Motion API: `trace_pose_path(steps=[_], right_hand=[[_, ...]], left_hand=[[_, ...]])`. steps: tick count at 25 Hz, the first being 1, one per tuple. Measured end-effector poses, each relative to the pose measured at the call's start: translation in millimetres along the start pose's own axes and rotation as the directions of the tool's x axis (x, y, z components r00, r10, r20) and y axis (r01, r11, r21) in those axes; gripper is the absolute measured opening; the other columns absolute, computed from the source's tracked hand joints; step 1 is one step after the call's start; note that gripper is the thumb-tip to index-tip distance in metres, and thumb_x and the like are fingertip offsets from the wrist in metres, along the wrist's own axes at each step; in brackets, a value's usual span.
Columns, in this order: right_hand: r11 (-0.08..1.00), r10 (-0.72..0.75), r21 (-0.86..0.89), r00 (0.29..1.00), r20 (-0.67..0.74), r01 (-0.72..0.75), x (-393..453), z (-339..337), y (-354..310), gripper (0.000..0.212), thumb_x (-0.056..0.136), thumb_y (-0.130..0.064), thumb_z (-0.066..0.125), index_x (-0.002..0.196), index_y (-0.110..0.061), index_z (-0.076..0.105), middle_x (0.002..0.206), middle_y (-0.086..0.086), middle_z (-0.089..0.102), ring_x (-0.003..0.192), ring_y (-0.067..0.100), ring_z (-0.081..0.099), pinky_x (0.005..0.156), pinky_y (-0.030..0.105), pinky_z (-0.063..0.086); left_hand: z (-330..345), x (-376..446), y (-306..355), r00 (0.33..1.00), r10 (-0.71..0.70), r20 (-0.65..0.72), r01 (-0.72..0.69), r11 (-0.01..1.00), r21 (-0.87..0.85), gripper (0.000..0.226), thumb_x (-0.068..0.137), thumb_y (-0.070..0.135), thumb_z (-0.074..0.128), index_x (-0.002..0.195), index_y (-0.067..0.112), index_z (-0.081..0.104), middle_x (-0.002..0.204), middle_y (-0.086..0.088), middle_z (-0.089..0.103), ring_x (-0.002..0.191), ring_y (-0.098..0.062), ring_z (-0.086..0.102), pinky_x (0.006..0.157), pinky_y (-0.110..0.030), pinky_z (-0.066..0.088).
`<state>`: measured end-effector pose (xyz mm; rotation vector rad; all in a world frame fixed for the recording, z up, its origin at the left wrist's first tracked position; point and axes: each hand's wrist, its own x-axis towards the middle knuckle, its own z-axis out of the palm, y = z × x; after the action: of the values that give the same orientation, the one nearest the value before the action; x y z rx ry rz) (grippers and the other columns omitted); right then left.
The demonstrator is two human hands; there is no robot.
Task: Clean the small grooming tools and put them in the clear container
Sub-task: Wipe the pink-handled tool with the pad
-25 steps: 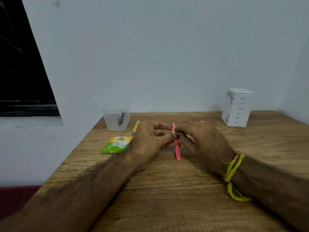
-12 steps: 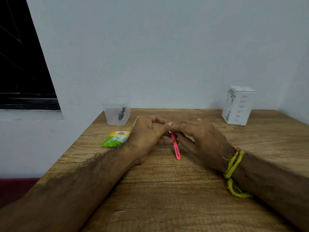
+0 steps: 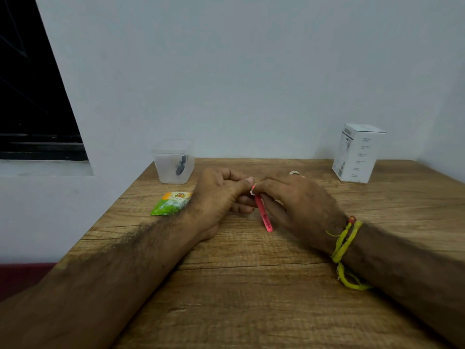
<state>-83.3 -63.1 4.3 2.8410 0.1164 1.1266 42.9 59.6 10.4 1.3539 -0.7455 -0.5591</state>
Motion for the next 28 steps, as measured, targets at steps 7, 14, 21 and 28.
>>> trace_pose_path(steps=[7,14,21,28], right_hand=[[1.000,0.010,-0.013,1.000,-0.019,-0.010,1.1,2.7,-1.1,0.031,0.094,-0.028,0.044,0.106,-0.015,0.069,0.098,0.003,0.071,0.078,0.031,0.065,0.061,0.047,0.054],[1.000,-0.019,-0.014,1.000,0.002,0.019,-5.4,1.7,-0.7,0.021,0.092,-0.023,0.054,0.105,-0.017,0.069,0.102,0.002,0.070,0.079,0.029,0.065,0.063,0.044,0.054],[0.999,-0.041,0.012,0.999,-0.005,0.041,-4.9,1.3,-0.7,0.018,0.091,-0.020,0.059,0.106,-0.017,0.069,0.102,0.000,0.070,0.083,0.025,0.066,0.069,0.039,0.055],[0.995,-0.020,0.103,1.000,0.021,0.018,-4.6,-0.6,3.6,0.015,0.090,-0.018,0.064,0.102,-0.016,0.072,0.101,-0.004,0.070,0.087,0.018,0.066,0.072,0.033,0.051]], left_hand=[[0.2,0.9,-0.9,0.999,0.009,-0.047,-0.009,1.000,0.010,0.019,0.091,0.005,0.071,0.098,-0.011,0.064,0.063,-0.010,0.071,0.049,-0.014,0.066,0.049,-0.024,0.058],[2.8,-1.9,1.2,0.997,0.022,-0.069,-0.021,1.000,0.006,0.011,0.091,0.004,0.071,0.084,-0.002,0.065,0.064,-0.011,0.069,0.047,-0.012,0.063,0.048,-0.024,0.058],[0.6,1.4,-0.8,0.997,0.007,-0.075,-0.007,1.000,0.002,0.011,0.090,0.004,0.072,0.085,-0.003,0.065,0.065,-0.013,0.069,0.049,-0.013,0.064,0.048,-0.024,0.057],[0.2,2.0,-1.3,0.997,0.011,-0.076,-0.012,1.000,-0.006,0.013,0.091,0.003,0.070,0.091,-0.008,0.064,0.064,-0.012,0.070,0.047,-0.012,0.065,0.047,-0.022,0.056]])
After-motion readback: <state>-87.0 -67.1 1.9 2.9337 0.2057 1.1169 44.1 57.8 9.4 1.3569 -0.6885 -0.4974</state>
